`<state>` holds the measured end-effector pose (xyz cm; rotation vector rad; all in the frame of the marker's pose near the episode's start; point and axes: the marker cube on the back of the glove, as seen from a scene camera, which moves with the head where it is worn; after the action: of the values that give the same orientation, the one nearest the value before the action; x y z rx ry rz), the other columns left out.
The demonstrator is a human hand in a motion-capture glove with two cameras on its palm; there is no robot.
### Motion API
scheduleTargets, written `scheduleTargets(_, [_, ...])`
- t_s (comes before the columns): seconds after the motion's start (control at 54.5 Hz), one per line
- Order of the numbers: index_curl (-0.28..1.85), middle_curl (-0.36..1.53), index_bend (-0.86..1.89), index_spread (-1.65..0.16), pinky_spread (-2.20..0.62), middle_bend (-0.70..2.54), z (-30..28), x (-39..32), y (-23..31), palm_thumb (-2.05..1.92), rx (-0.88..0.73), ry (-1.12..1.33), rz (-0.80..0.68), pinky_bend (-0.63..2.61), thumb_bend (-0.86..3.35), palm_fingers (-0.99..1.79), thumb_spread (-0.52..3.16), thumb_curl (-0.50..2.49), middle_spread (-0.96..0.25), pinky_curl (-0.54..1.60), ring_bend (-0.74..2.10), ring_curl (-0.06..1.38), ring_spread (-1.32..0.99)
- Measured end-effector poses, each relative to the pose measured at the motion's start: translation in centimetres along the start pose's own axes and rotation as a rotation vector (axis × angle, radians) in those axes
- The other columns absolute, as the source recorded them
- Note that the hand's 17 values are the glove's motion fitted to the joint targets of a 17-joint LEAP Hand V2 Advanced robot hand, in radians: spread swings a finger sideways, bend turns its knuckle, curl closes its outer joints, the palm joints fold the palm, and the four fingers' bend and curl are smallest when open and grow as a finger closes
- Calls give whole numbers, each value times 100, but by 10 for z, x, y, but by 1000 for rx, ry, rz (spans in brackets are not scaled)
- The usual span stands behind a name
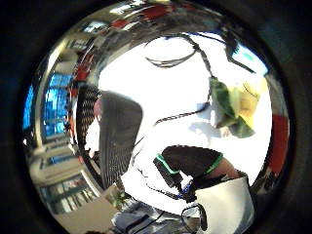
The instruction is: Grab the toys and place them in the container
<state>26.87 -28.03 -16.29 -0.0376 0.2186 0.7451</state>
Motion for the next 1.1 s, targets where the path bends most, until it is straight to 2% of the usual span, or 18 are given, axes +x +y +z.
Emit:
scheduleTargets(0.092, [8, 50, 6, -25, 3, 13, 33, 35, -6, -1, -232, 0, -16, 109, -3, -26, 113, 38, 4, 35, 37, 34, -5])
scheduleTargets(0.147, [9, 46, 9, -26, 4, 8, 47, 53, -21, -1, -296, 88, -23, 112, -3, -32, 111, 38, 5, 36, 30, 32, -4])
scheduleTargets(0.22, [11, 40, 10, -27, 5, 4, 62, 62, -43, -1, -299, 219, -65, 112, -3, -41, 109, 37, 6, 36, 20, 31, -2])
scheduleTargets(0.385, [15, 31, 12, -26, 6, 9, 79, 58, -64, 4, -237, 434, -302, 94, -1, -46, 107, 37, 6, 32, 9, 25, -1])
scheduleTargets(0.477, [19, 31, 19, -26, 6, 17, 81, 56, -68, 6, -111, 303, -347, 77, -1, -32, 107, 37, 5, 28, 8, 21, -5])
scheduleTargets(0.514, [23, 36, 32, -27, 5, 31, 84, 55, -66, 10, -59, 212, -367, 60, 0, -3, 108, 37, 3, 23, 15, 22, -7])
scheduleTargets(0.532, [25, 40, 38, -28, 5, 44, 86, 54, -65, 12, -35, 169, -379, 51, 2, 16, 110, 37, 1, 21, 20, 22, -8])
scheduleTargets(0.587, [25, 45, 40, -28, 5, 60, 91, 52, -60, 21, 33, 90, -407, 35, 7, 46, 119, 38, -3, 15, 40, 26, -13])
scheduleTargets(0.642, [25, 49, 39, -27, 4, 71, 93, 49, -53, 25, 94, 81, -413, 23, 10, 62, 129, 37, -6, 11, 61, 31, -18])
scheduleTargets(0.697, [26, 55, 34, -27, 3, 83, 91, 47, -47, 32, 145, 93, -416, 24, 16, 84, 140, 38, -9, 12, 85, 40, -23])
scheduleTargets(0.807, [28, 64, 28, -25, -8, 93, 74, 43, -39, 41, 221, 127, -424, 40, 22, 98, 149, 41, -13, 19, 110, 53, -28])
scheduleTargets(0.954, [32, 74, 26, -25, -22, 99, 15, 26, -33, 50, 341, 50, -481, 61, 24, 99, 144, 46, -17, 30, 123, 62, -32])
scheduleTargets(1.101, [36, 82, 27, -25, -29, 102, -43, -36, 20, 55, 478, 7, -603, 73, 23, 95, 138, 50, -20, 37, 130, 67, -34])
